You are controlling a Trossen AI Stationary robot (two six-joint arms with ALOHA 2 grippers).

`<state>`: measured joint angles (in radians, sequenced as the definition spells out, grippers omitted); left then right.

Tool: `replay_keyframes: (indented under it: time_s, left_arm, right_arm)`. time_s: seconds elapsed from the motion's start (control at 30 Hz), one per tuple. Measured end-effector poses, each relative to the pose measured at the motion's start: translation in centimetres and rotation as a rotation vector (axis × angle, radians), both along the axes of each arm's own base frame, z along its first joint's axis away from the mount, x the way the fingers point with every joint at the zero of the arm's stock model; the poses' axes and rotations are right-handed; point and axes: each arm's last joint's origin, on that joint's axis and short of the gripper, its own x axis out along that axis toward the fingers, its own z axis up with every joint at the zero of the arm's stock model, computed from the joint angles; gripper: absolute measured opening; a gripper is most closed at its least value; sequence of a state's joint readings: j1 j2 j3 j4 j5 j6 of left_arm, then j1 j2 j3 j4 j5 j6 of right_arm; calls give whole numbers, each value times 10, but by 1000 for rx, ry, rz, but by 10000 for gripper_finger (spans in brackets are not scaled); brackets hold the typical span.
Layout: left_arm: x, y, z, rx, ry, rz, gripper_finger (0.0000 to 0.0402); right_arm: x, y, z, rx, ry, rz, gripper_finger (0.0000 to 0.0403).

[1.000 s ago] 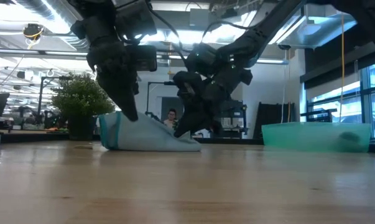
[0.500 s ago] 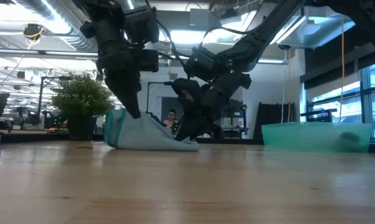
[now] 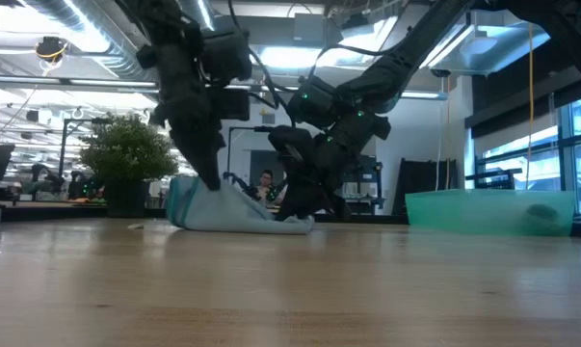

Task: Roll microfiber towels into tight, uniform cylinder then place into a basket
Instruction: Roll the blue towel

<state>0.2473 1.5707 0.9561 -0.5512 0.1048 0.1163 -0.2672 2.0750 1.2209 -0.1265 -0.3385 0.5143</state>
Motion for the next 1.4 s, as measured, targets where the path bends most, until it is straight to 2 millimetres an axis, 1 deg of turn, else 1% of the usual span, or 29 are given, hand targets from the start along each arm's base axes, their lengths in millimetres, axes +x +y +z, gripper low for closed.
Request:
replay_keyframes:
  time_s: [0.1, 0.17, 0.37, 0.5, 0.6, 0.8, 0.9, 0.97, 1.07, 1.2, 1.3, 1.4]
  left_arm:
    - [1, -5, 9, -11, 29, -18, 0]
    - [1, -12, 11, -36, 49, -39, 0]
    - [0, -42, 8, -135, 91, -87, 0]
    - [3, -59, 9, -142, 72, -148, 0]
    - [6, -64, 10, -145, 46, -163, 0]
    - [7, -73, 11, -177, 15, -266, 0]
    - [7, -80, 11, -190, 4, -345, 0]
    - [9, -85, 10, -162, -11, -416, 0]
    - [15, -85, 4, -104, -36, -462, 0]
    - [21, -76, -3, -56, -38, -442, 0]
    - [25, -69, -14, -57, -12, -424, 0]
    - [29, -66, -25, -42, 6, -437, 0]
  right_arm:
    - [1, 2, 1, 4, -16, 49, 6]
    - [1, 5, 1, 18, -31, 97, 6]
    - [3, 20, 2, 76, -64, 240, 6]
    - [3, 36, 1, 77, -61, 320, 6]
    - [2, 48, 0, 83, -53, 397, 6]
    - [3, 72, 1, 63, -66, 532, 6]
    - [4, 80, 1, 63, -76, 553, 6]
    - [5, 83, 1, 62, -80, 561, 6]
    - [3, 85, -2, 67, -57, 562, 6]
    - [0, 85, -4, 71, -24, 557, 6]
    - [-1, 84, -5, 76, -15, 556, 6]
    - [-2, 85, -5, 88, -4, 559, 6]
